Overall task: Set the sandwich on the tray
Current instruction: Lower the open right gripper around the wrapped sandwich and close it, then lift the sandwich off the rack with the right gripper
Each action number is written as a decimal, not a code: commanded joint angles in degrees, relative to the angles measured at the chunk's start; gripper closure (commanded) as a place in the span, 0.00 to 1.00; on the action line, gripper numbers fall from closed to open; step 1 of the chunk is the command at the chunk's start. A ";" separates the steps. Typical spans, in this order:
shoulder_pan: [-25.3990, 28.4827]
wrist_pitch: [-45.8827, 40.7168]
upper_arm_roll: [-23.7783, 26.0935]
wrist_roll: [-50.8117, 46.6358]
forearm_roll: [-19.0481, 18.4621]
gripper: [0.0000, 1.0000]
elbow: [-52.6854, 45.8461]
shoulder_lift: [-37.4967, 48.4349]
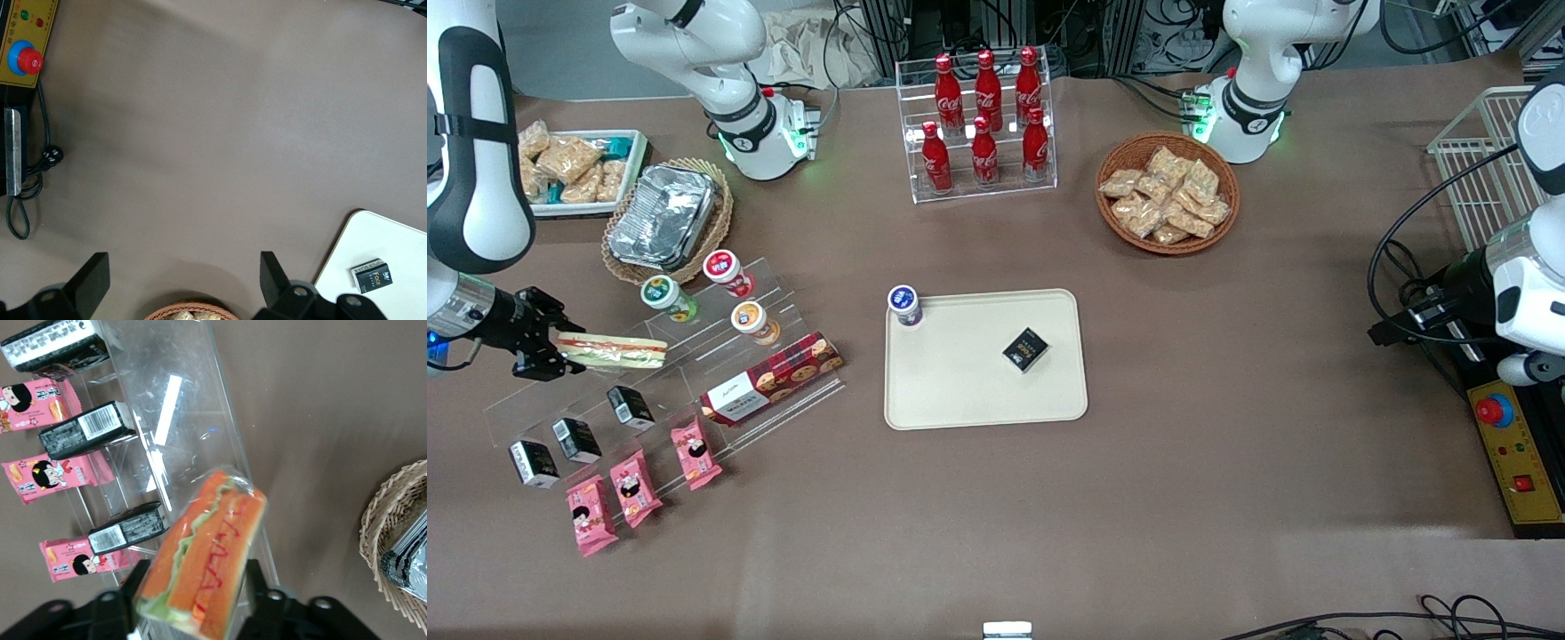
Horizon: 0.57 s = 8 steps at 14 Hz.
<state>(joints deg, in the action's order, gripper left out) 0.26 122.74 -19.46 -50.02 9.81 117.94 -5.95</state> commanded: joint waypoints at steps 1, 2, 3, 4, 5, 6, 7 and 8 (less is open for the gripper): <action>-0.26 -0.48 0.22 0.89 1.36 0.71 -0.70 0.59; -0.08 -1.27 0.30 1.50 1.36 0.80 -1.31 0.59; 0.09 -1.54 0.30 1.77 1.36 0.83 -2.53 0.42; 0.18 -1.80 0.39 1.86 1.27 0.82 -3.85 0.24; 0.18 -3.46 0.48 1.95 1.36 0.81 -5.08 0.24; 0.53 -5.56 0.65 2.56 1.18 0.78 -7.36 0.15; 1.58 -8.80 0.57 3.61 0.92 0.78 -10.42 -0.20; 1.68 -11.53 0.57 5.44 0.83 0.78 -13.06 -0.98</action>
<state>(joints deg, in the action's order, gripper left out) 1.19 117.06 -18.81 -47.41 9.81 110.96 -5.82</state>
